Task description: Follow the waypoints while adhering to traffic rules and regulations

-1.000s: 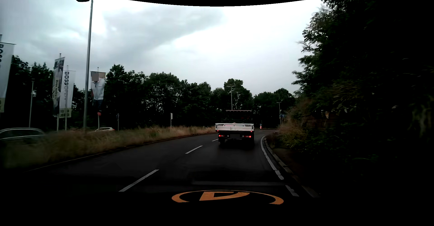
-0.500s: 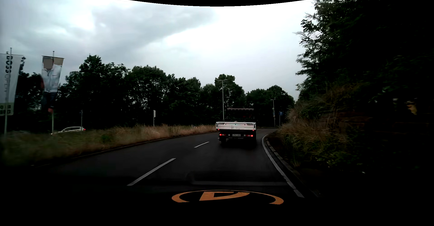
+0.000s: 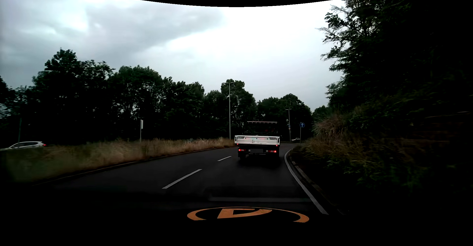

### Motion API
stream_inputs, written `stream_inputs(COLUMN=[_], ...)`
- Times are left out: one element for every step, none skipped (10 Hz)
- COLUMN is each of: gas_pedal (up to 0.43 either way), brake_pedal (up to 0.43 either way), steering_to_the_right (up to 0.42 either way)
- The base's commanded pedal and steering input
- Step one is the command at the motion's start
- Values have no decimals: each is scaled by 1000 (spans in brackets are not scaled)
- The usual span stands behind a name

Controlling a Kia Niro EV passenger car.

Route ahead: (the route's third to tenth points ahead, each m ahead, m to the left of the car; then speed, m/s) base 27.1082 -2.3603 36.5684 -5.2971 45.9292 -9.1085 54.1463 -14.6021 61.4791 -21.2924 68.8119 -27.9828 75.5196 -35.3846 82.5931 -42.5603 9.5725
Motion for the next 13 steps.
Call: stream_inputs(gas_pedal=[87, 87, 87, 79, 79, 59, 28, 20, 0, 0, 0, 0, 0], brake_pedal=[0, 0, 0, 0, 0, 0, 0, 0, 0, 0, 0, 0, 0], steering_to_the_right=[60, 60, 60, 59, 59, 58, 57, 55, 54, 52, 52, 50, 53])
